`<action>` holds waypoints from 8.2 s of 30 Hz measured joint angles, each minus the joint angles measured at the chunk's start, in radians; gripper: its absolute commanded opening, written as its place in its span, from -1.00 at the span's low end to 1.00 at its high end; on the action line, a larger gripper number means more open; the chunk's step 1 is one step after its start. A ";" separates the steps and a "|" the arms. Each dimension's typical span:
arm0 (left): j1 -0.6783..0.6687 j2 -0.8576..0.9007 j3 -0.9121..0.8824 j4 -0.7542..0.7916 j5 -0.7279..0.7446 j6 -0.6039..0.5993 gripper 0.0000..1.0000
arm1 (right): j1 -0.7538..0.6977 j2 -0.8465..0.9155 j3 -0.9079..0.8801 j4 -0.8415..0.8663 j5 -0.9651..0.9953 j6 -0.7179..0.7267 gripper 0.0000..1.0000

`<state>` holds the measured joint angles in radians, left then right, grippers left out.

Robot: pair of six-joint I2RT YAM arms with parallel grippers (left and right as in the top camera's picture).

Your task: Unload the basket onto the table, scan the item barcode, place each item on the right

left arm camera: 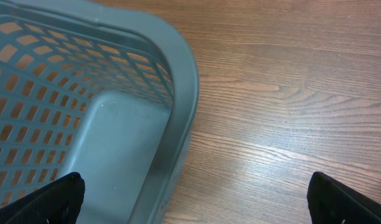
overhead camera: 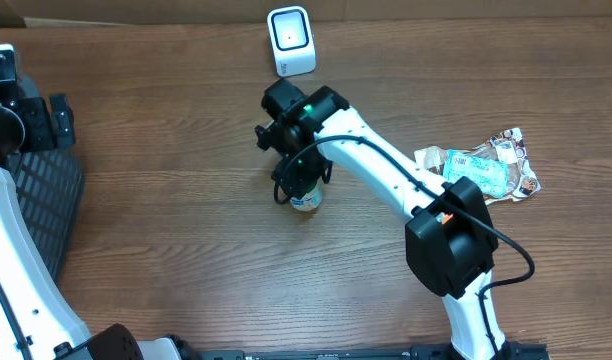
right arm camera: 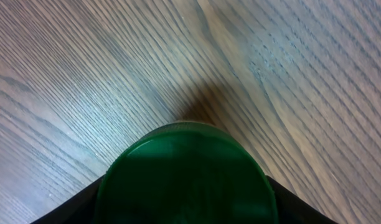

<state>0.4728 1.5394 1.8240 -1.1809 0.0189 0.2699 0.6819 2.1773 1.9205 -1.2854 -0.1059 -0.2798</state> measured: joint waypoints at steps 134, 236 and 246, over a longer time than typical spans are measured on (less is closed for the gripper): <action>0.000 0.000 0.000 0.000 0.000 0.000 0.99 | 0.013 -0.003 -0.010 0.002 0.020 0.166 0.83; 0.000 0.000 0.000 0.000 0.000 0.000 1.00 | -0.506 -0.202 0.123 -0.271 -1.071 0.123 0.15; 0.000 0.000 0.000 0.000 0.000 0.000 1.00 | -0.511 -0.202 0.123 -0.276 -1.342 0.137 0.11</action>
<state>0.4728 1.5394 1.8240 -1.1812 0.0189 0.2699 0.1707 1.9755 2.0438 -1.5612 -1.4475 -0.1429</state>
